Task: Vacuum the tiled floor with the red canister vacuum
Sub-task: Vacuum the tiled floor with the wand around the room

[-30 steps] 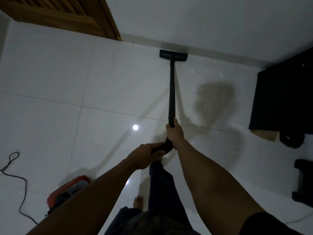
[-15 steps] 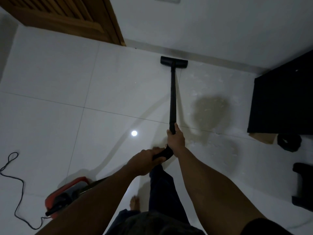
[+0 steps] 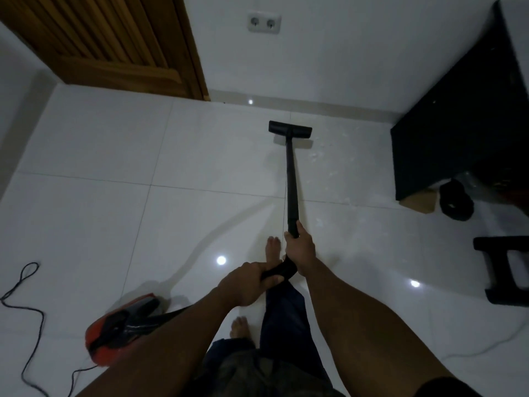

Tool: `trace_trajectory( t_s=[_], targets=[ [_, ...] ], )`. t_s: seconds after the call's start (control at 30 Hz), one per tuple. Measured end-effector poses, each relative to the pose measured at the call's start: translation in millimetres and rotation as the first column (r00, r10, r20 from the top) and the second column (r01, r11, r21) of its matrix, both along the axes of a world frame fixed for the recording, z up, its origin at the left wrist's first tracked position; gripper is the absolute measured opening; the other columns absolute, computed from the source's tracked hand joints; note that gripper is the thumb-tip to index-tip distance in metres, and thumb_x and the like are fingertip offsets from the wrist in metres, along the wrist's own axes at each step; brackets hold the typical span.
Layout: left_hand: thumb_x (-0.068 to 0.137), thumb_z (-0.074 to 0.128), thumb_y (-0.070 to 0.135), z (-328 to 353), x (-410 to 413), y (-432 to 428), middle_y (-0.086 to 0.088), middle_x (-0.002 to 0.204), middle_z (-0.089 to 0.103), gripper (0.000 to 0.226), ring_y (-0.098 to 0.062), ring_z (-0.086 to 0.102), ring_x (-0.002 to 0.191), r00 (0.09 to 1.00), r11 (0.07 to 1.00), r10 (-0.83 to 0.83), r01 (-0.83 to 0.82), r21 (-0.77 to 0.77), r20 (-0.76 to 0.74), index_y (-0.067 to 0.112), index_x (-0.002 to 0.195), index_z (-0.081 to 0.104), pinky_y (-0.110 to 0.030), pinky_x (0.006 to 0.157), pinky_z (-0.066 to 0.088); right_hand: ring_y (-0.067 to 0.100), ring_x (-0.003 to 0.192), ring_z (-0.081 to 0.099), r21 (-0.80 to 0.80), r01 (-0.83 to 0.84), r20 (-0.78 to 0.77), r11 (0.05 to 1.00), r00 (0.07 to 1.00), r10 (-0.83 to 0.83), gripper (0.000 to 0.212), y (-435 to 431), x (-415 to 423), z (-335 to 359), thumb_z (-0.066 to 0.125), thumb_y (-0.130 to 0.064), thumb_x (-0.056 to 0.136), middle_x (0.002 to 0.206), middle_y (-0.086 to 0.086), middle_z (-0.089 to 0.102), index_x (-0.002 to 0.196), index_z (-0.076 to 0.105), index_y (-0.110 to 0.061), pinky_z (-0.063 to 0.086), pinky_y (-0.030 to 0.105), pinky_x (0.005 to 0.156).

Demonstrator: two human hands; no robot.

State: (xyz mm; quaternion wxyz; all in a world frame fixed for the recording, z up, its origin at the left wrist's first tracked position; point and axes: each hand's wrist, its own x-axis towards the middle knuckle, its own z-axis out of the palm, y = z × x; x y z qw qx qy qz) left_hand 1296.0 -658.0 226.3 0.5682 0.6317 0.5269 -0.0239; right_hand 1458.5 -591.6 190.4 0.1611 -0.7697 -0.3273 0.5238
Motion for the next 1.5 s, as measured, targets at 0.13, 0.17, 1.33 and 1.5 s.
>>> trace_trajectory(
  t_s=[0.13,0.17,1.33,1.5],
  targets=[
    [0.101,0.047,0.055,16.3,3.8,-73.2,0.009,0.099,0.069,0.052,0.002,0.054,0.07,0.999,0.999,-0.038,0.038,0.017,-0.002,0.041,0.151,0.04,-0.023,0.076,0.042,0.009,0.071,0.056,0.002,0.008,0.002,1.0,1.0,-0.008,0.058,-81.6,6.1,18.5,0.05,-0.029,0.104,0.109,0.002,0.058,0.158,0.027,-0.033,0.042,0.021,0.052],
    [0.101,0.048,0.054,19.6,4.9,-89.5,0.01,0.095,0.066,0.052,0.002,0.053,0.069,0.999,0.999,-0.05,0.05,0.003,-0.009,0.042,0.15,0.04,-0.023,0.075,0.042,0.011,0.072,0.058,-0.003,0.019,0.005,1.0,1.0,-0.019,0.058,-99.1,7.3,21.6,0.05,-0.03,0.104,0.107,0.0,0.057,0.158,0.027,-0.034,0.044,0.022,0.051],
    [0.091,0.038,0.077,10.2,110.8,-647.6,0.002,0.129,0.068,0.066,-0.015,0.065,0.109,0.948,0.934,-0.314,0.296,-0.2,-0.062,0.041,0.146,0.046,-0.041,0.1,0.05,0.023,0.108,0.06,-0.148,0.081,0.032,0.986,0.997,-0.077,0.06,-702.1,121.9,-5.6,0.049,-0.033,0.104,0.14,0.007,0.057,0.158,0.026,-0.031,0.047,0.029,0.085],
    [0.095,0.04,0.07,14.8,91.1,-695.5,0.003,0.133,0.066,0.057,-0.015,0.064,0.112,0.935,0.924,-0.349,0.334,-0.185,-0.055,0.049,0.148,0.039,-0.04,0.103,0.048,0.027,0.119,0.059,-0.179,0.118,0.034,0.977,0.993,-0.113,0.058,-759.3,102.5,-15.4,0.046,-0.046,0.103,0.141,0.007,0.057,0.157,0.029,-0.033,0.051,0.038,0.099]
  ],
)
